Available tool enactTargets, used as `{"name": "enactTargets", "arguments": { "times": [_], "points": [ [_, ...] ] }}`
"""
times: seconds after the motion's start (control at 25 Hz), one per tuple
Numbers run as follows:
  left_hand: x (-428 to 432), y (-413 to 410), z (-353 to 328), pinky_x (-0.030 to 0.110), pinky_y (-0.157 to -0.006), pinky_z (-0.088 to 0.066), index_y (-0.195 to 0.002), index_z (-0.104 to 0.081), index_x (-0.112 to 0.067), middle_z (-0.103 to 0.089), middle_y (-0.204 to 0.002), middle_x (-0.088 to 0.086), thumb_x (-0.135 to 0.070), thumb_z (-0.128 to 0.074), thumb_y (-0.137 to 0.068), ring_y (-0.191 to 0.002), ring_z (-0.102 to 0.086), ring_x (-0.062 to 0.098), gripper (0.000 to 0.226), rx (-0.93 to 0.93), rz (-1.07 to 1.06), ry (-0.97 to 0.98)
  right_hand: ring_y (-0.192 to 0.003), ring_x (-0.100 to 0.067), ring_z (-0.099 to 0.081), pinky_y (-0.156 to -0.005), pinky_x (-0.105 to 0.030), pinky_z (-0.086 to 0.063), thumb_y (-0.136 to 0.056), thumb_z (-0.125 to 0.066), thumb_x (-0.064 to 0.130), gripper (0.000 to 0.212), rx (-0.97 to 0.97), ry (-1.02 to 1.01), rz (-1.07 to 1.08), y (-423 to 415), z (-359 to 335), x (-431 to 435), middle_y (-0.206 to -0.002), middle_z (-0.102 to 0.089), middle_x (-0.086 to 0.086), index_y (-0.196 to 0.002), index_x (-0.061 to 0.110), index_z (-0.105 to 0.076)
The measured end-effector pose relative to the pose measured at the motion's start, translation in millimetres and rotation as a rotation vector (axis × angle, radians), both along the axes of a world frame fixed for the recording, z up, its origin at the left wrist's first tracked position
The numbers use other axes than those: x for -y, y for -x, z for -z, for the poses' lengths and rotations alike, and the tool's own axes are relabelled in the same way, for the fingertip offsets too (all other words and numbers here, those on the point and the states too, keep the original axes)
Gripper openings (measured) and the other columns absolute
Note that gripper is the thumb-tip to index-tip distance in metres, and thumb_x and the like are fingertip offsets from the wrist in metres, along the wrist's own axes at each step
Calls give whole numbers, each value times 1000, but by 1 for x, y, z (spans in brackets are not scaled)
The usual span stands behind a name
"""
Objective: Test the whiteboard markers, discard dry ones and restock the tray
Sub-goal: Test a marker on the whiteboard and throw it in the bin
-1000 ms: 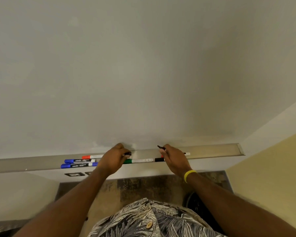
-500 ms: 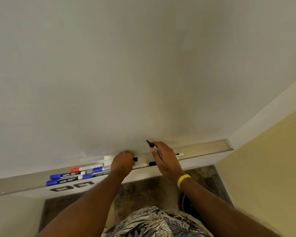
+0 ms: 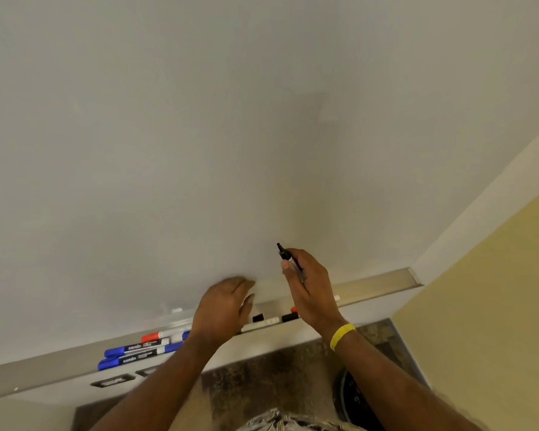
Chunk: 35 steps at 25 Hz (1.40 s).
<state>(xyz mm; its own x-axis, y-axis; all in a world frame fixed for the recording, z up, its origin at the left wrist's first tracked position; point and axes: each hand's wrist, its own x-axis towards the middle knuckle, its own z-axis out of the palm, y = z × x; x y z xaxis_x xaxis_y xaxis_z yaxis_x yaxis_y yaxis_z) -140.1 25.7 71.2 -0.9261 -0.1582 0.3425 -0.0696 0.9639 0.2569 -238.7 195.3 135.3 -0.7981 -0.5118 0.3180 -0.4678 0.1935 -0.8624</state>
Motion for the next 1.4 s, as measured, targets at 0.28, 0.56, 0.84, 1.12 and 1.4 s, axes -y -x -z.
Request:
{"name": "enactTargets", "arguments": {
  "times": [0.28, 0.56, 0.84, 1.12, 1.4],
  "points": [
    [44, -19, -156, 41, -105, -36, -115, -70, -10, -58, -136, 11, -23, -68, -85, -128, -52, 28, 33, -620, 35, 284, -62, -13, -53, -57, -39, -49, -98, -44, 51, 31, -115, 266, -1, -11, -86, 48, -73, -56, 11, -118, 32, -60],
    [82, 3, -310, 48, -118, -21, -135, -58, -14, -39, -152, 13, -36, -61, -89, -143, -34, 31, 51, -855, -152, 538, -51, -12, -48, -54, -27, -41, -100, -44, 30, 28, -278, 564, -68, -11, -187, 91, -86, -64, 13, -123, 19, -56],
    [84, 13, -328, 49, -120, -19, -144, -46, -19, -34, -156, 10, -42, -53, -92, -147, -27, 29, 58, -895, -261, 629, -85, -20, -71, -75, -33, -59, -92, -43, 7, 34, -498, 746, -183, -9, -265, 106, -106, -73, 4, -119, 19, -61],
    [87, 15, -325, 48, -120, -19, -145, -44, -20, -35, -156, 9, -43, -54, -88, -146, -28, 28, 62, -899, -267, 646, -75, -13, -67, -70, -27, -56, -96, -55, 42, 14, -660, 814, -15, -4, -306, 123, -84, -65, 15, -100, 30, -62],
    [88, 18, -323, 49, -118, -23, -144, -44, -23, -36, -156, 6, -46, -53, -87, -146, -30, 27, 63, -927, -274, 646, -78, -6, -64, -73, -20, -53, -97, -53, 32, 12, -781, 704, -4, 5, -323, 126, -84, -62, 17, -98, 26, -63]
  ]
}}
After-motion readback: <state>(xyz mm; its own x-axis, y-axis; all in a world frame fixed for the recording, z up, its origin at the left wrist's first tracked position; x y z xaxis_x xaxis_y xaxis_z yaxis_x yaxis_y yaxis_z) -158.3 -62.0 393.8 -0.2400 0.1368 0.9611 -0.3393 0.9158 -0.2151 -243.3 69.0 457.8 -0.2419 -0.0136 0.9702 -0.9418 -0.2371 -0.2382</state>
